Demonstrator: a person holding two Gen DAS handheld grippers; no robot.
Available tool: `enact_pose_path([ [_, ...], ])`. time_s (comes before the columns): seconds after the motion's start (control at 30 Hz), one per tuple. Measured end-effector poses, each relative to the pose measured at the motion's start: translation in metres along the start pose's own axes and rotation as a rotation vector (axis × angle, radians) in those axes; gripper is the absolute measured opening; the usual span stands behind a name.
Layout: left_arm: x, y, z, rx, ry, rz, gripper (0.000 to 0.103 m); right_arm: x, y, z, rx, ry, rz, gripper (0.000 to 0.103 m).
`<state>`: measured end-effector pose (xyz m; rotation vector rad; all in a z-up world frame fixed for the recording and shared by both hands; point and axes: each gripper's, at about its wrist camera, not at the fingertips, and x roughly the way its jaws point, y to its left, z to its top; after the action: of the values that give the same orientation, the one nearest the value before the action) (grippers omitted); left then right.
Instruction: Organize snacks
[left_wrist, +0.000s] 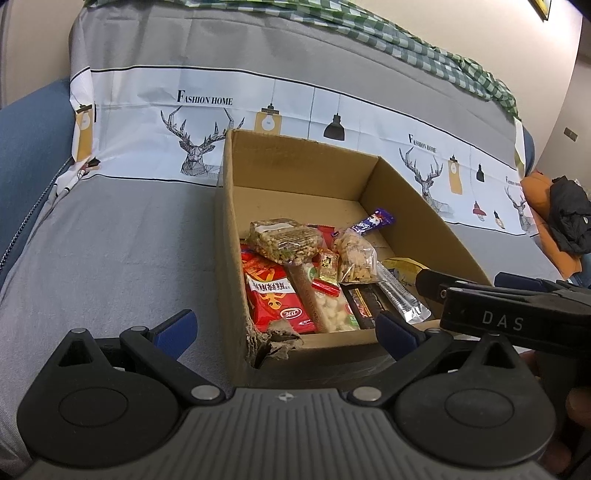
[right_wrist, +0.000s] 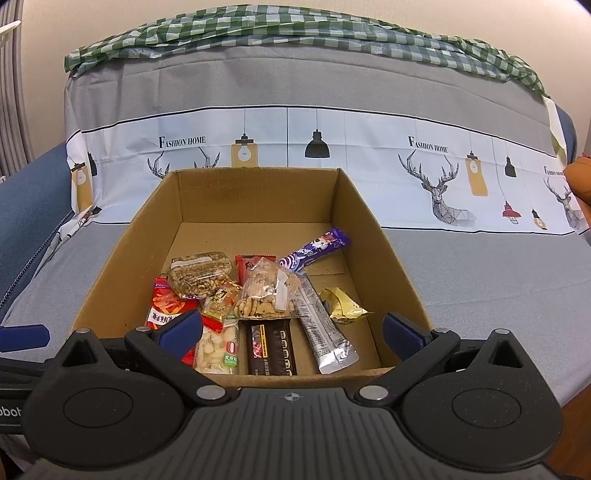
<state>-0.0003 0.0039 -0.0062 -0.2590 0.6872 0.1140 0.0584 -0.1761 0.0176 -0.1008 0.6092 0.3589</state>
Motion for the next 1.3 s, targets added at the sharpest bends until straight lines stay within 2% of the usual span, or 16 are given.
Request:
enact_pose_path([
  [1.13, -0.0014, -0.0022, -0.0022, 0.029, -0.025, -0.021, 0.103, 0.0007, 0.0003, -0.0008, 0.004, 0.002, -0.010, 0.102],
  [1.3, -0.0049, -0.0040, -0.0020, 0.046, -0.059, -0.041, 0.103, -0.0003, 0.0026, -0.0006, 0.018, 0.008, -0.016, 0.102],
])
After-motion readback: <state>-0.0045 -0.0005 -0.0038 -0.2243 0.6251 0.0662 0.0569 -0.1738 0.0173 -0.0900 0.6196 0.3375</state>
